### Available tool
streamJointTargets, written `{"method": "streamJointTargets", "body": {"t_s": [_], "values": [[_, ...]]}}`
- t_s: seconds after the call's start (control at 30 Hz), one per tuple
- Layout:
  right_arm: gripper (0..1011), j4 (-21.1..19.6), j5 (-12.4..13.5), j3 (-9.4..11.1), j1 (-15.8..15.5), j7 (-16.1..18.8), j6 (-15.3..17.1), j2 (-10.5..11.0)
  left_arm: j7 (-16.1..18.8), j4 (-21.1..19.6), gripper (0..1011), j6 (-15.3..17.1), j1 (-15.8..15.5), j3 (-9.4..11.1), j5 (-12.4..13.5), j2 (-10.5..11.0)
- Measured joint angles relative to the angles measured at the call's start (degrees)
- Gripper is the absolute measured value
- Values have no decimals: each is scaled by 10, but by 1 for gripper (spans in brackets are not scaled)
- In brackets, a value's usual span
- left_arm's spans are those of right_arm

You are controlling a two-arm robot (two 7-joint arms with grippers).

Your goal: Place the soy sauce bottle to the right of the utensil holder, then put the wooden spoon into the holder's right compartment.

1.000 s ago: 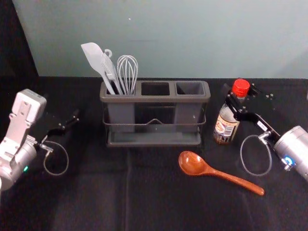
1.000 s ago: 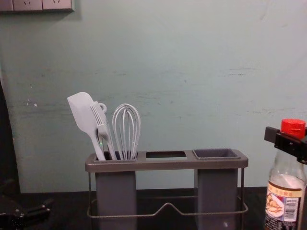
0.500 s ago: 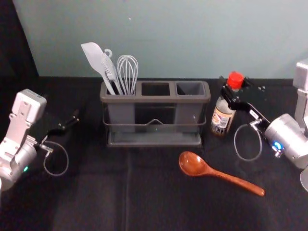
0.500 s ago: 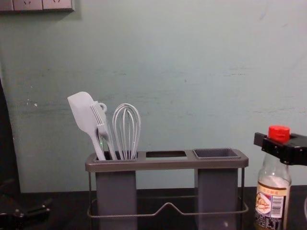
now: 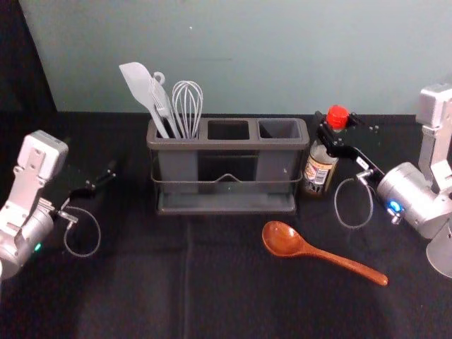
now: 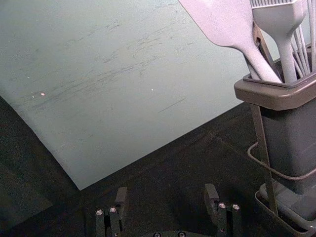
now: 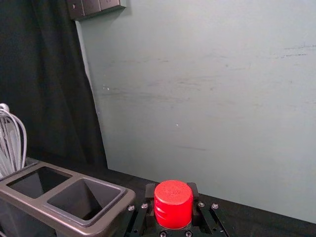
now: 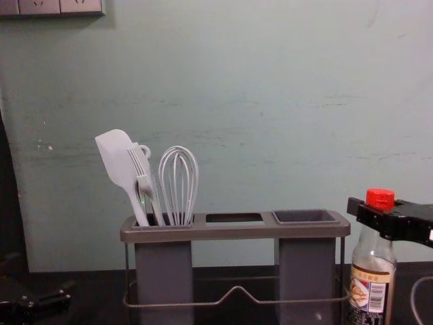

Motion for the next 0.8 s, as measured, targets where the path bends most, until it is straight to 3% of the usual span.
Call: {"method": "streamJointTargets", "body": {"t_s": [0.3,0.6,0.8], "values": [[397,13,-2,-5,3,5,-6,-3,0,0,1000,0,0,0,0,0],[696,13,2,-3,-2,8,-13,-5,0,0,1000,0,0,0,0,0],[844,-37,-2,4,-21,-3,-16,2,0,0,1000,0,0,0,0,0]]}}
